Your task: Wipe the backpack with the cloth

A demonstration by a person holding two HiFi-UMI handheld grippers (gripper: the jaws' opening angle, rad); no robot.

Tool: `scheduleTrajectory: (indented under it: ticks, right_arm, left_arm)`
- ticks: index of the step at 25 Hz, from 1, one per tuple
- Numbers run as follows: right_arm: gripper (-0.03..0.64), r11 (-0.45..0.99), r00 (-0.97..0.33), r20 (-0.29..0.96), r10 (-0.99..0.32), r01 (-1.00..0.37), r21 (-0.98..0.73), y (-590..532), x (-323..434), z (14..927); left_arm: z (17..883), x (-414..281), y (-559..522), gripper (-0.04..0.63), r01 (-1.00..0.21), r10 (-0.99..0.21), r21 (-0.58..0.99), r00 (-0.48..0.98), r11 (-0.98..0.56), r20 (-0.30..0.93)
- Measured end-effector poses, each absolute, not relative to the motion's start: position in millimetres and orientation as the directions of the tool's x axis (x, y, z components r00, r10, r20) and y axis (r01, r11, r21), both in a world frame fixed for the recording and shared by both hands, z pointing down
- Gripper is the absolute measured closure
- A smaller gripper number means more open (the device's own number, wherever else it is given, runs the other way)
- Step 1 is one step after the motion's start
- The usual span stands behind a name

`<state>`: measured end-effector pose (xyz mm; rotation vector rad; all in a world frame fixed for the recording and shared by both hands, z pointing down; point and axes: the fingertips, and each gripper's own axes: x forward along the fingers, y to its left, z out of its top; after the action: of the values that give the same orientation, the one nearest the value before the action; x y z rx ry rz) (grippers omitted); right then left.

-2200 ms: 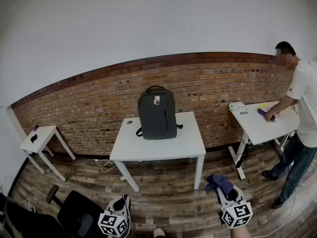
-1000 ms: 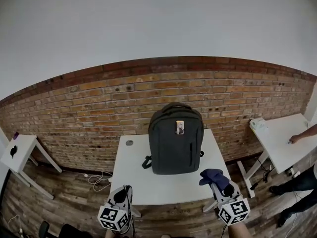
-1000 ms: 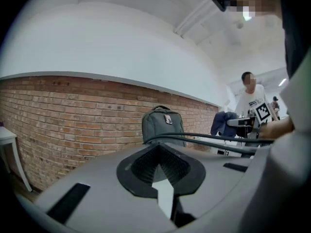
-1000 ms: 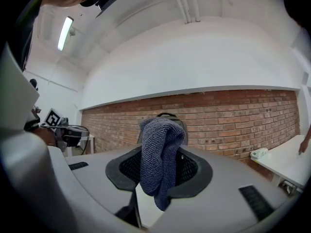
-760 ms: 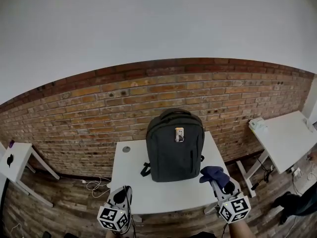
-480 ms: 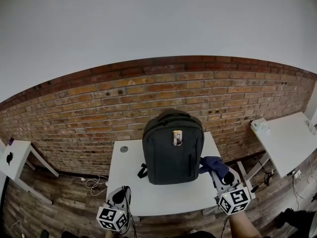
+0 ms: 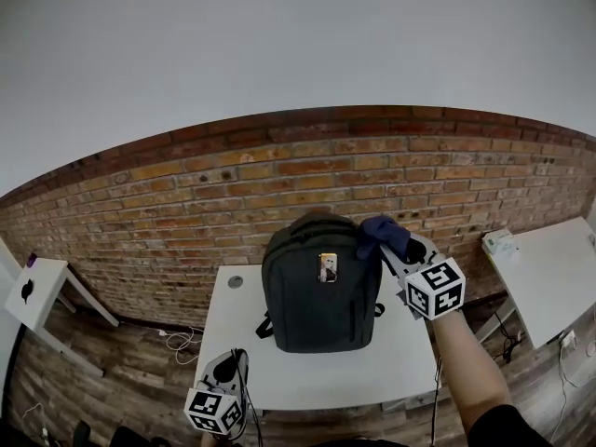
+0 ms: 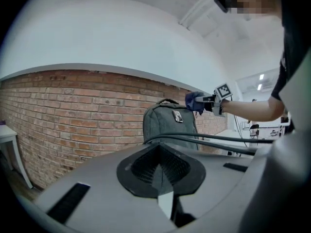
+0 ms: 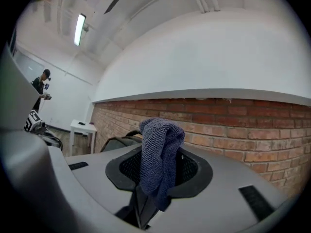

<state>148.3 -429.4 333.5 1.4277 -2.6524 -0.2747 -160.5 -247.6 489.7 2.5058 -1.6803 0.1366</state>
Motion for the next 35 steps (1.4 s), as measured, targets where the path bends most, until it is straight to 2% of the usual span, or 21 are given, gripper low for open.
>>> scheduleTrajectory:
  ticks: [6, 14, 22, 28, 35]
  right_arm:
    - [0.5, 0.706, -0.674, 0.213, -0.708, -0.659, 0.26, -478.4, 138.4, 340.8]
    - [0.5, 0.779, -0.703, 0.335, -0.627, -0.567, 0.268, -480.5, 158.8, 394.2]
    - [0.5, 0.815, -0.733, 0.366, -0.574, -0.553, 0.17, -472.7, 173.7, 441.6]
    - [0.5, 0.775, -0.71, 0.357, -0.607, -0.629, 0.068, -459.6, 176.8, 503.6]
    - [0.5, 0.748, -0.683, 0.417, -0.6, -0.664, -0.013, -439.6, 177.6, 576.2]
  left_arm:
    - [491.3, -168.5, -247.1, 0.6, -0.951, -0.938, 0.048, 0.31, -0.306, 0.155]
    - [494.4, -166.2, -248.9, 0.6, -0.957, -0.942, 0.069, 0.291, -0.283, 0.166]
    - [487.4, -150.5, -251.8, 0.598, -0.953, -0.94, 0.045, 0.302, -0.298, 0.159]
    - [488.4, -145.2, -251.0, 0.6, -0.954, -0.938, 0.04, 0.3, -0.298, 0.171]
    - [484.3, -140.2, -251.3, 0.598, -0.953, -0.936, 0.011, 0.3, -0.304, 0.186]
